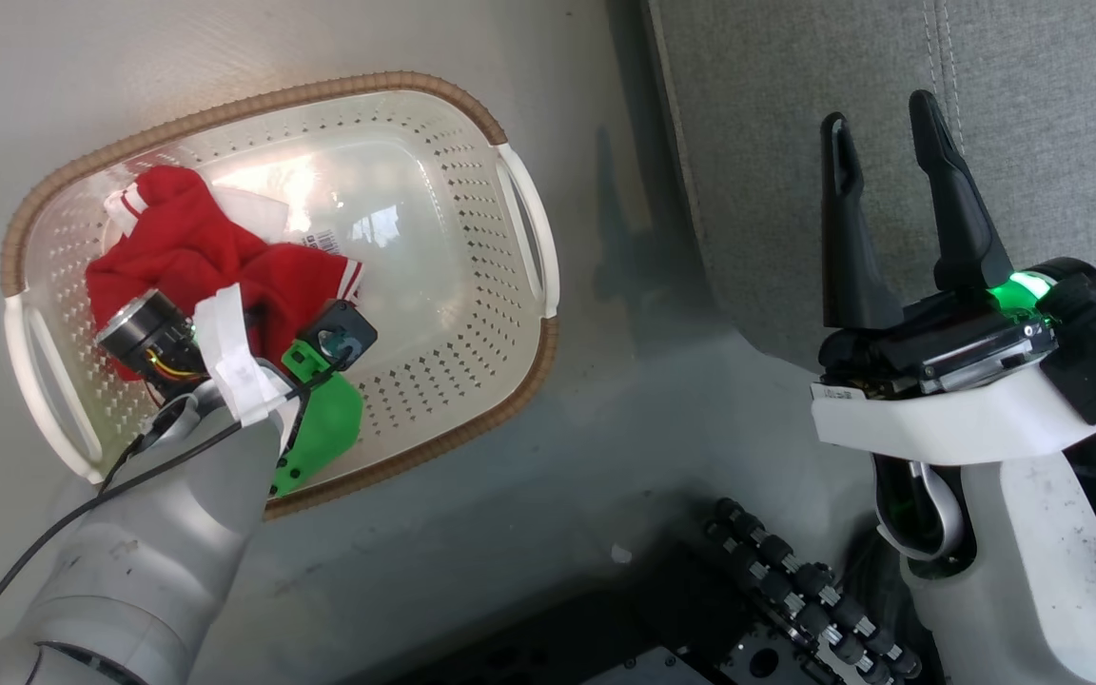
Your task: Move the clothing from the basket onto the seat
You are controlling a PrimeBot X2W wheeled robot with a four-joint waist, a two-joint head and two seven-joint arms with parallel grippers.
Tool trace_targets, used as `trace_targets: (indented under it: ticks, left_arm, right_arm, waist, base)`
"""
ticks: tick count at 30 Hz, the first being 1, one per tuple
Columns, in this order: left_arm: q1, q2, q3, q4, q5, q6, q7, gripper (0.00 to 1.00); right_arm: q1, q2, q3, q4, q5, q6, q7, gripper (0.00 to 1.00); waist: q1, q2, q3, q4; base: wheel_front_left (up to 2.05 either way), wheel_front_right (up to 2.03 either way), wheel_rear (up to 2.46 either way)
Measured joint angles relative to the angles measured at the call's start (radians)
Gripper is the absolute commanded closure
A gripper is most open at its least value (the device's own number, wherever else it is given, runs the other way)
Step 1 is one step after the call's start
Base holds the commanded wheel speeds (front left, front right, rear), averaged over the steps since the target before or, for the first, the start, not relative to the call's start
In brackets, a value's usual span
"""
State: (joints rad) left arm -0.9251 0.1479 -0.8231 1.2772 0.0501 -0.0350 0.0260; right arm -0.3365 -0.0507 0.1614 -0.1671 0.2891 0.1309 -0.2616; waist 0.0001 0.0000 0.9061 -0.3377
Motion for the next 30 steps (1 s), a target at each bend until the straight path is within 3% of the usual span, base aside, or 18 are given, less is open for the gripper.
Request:
trace_targets:
  ticks: [6, 7, 8, 9, 20, 30]
  left_arm:
    - [-0.014, 0.041, 0.010, 0.007, -0.027, -0.009, 0.079, 0.00]
    - [-0.014, 0.049, 0.009, 0.007, -0.029, -0.009, 0.087, 0.26]
    - [-0.015, 0.057, 0.006, 0.008, -0.029, -0.010, 0.093, 0.68]
    - [-0.016, 0.064, 0.007, 0.009, -0.030, -0.015, 0.098, 1.00]
    - [-0.027, 0.064, -0.015, 0.011, -0.039, -0.017, 0.063, 1.00]
    - [0.011, -0.003, 0.016, 0.012, -0.114, -0.042, -0.139, 1.00]
  right_arm:
    - [-0.014, 0.000, 0.009, -0.013, 0.009, 0.000, 0.000, 0.00]
    - [-0.017, 0.000, 0.010, -0.015, 0.010, 0.000, 0.000, 0.00]
    - [-0.018, 0.000, 0.011, -0.016, 0.012, 0.000, 0.000, 0.00]
    - [-0.019, 0.000, 0.012, -0.016, 0.013, 0.000, 0.000, 0.00]
    - [-0.036, 0.000, 0.007, -0.015, 0.003, 0.000, 0.000, 0.00]
    - [-0.021, 0.001, -0.014, 0.015, -0.036, 0.000, -0.001, 0.00]
  waist:
    - [0.0000, 0.0000, 0.041, -0.027]
    - [-0.0001, 0.0000, 0.046, -0.031]
    - [-0.0001, 0.0000, 0.051, -0.035]
    - [-0.0001, 0.0000, 0.056, -0.040]
    - [-0.0001, 0.0000, 0.055, -0.042]
    - [-0.0001, 0.0000, -0.036, -0.005]
  base:
    - [0.00, 0.00, 0.00]
    - [0.00, 0.00, 0.00]
    - [0.00, 0.00, 0.00]
    - [0.00, 0.00, 0.00]
    - [0.00, 0.00, 0.00]
    - [0.00, 0.00, 0.00]
